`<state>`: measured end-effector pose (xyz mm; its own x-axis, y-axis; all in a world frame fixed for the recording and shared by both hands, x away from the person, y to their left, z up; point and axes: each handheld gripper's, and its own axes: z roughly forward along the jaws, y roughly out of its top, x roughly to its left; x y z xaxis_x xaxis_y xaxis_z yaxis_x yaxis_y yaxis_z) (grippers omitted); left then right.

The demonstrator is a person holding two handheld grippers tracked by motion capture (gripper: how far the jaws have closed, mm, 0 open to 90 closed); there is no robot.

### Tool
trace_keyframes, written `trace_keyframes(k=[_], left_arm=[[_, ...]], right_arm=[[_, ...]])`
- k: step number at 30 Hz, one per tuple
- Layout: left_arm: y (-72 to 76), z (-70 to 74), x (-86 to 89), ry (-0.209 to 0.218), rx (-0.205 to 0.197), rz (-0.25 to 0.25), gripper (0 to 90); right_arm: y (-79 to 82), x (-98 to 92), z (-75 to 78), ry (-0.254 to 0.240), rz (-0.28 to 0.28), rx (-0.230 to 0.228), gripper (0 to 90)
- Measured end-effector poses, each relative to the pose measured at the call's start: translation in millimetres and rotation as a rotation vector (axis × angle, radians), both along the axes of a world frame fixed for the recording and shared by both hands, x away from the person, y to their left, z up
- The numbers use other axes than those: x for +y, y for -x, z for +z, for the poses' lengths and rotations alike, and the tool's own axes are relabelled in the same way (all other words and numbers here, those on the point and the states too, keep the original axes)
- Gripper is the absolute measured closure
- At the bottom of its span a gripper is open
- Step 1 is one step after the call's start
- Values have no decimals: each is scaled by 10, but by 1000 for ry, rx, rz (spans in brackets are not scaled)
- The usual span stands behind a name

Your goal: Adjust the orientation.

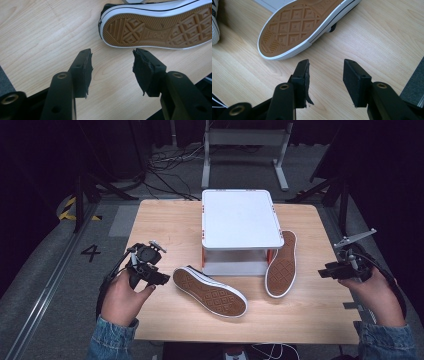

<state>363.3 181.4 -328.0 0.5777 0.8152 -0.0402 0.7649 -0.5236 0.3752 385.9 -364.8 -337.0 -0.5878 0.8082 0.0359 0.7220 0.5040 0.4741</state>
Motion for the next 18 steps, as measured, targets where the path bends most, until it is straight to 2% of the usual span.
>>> trace_keyframes(k=[7, 14, 16, 18], left_arm=[[-9, -22, -77, -18, 6, -37, 487], [-22, -54, -109, -5, 18, -41, 489], [-26, -62, -131, -5, 28, -58, 507], [-25, -82, -170, -3, 52, -74, 575]], right_arm=[[22, -6, -40, -3, 10, -13, 547], [9, 13, -73, -4, 7, -10, 548], [8, 26, -87, -5, 10, -11, 544], [11, 30, -92, -7, 10, -15, 546]])
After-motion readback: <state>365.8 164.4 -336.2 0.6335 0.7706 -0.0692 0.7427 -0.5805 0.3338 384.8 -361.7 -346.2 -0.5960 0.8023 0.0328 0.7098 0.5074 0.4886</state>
